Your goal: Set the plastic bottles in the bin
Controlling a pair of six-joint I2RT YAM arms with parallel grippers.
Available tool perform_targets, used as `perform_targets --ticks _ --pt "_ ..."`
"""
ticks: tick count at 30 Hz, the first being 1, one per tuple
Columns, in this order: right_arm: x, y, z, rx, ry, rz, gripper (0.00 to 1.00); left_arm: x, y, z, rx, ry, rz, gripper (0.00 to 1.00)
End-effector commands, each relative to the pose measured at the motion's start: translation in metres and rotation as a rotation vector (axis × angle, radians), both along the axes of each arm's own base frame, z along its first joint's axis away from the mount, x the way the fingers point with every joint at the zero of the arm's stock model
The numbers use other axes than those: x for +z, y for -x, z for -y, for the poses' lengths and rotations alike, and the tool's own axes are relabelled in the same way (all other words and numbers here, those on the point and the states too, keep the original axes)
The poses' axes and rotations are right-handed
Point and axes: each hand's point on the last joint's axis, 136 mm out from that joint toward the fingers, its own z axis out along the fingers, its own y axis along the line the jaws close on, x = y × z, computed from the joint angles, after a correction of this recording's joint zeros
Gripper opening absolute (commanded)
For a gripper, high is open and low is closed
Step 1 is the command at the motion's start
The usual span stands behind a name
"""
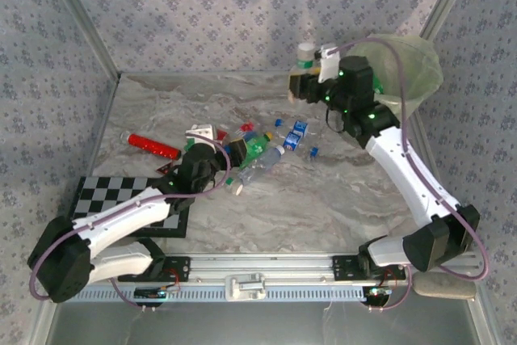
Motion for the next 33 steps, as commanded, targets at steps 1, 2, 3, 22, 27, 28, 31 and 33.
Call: perform_targets --ticks 1,2,3,22,27,28,31,33 --pt "0.028 -0.005 0.039 -0.116 0.086 0.075 0.57 -0.004 0.002 0.018 -0.073 0.024 -0.048 1.00" --pt "0.035 -0.009 0.051 -0.154 0.089 0.087 0.57 -0.006 0.001 0.022 -0.091 0.017 -0.058 1.00" --pt "0.039 -0.012 0.063 -0.187 0.090 0.092 0.57 -0.008 0.001 0.025 -0.108 0.008 -0.069 1.00" --pt "0.010 -0.064 0.242 -0.671 0.017 -0.051 0.58 -0.025 0.009 0.023 -0.127 -0.038 -0.129 1.00" --pt "-0.030 -0.081 0.243 -0.651 -0.023 -0.161 0.57 -0.024 0.009 0.024 -0.133 -0.039 -0.133 1.00" --pt "-0.037 -0.084 0.242 -0.643 -0.028 -0.182 0.57 -0.024 0.009 0.024 -0.135 -0.038 -0.133 1.00" --pt "-0.057 -0.091 0.241 -0.630 -0.037 -0.243 0.60 -0.023 0.010 0.023 -0.132 -0.039 -0.133 1.00" --pt "-0.070 -0.094 0.240 -0.618 -0.048 -0.286 0.62 -0.023 0.011 0.021 -0.128 -0.038 -0.133 1.00"
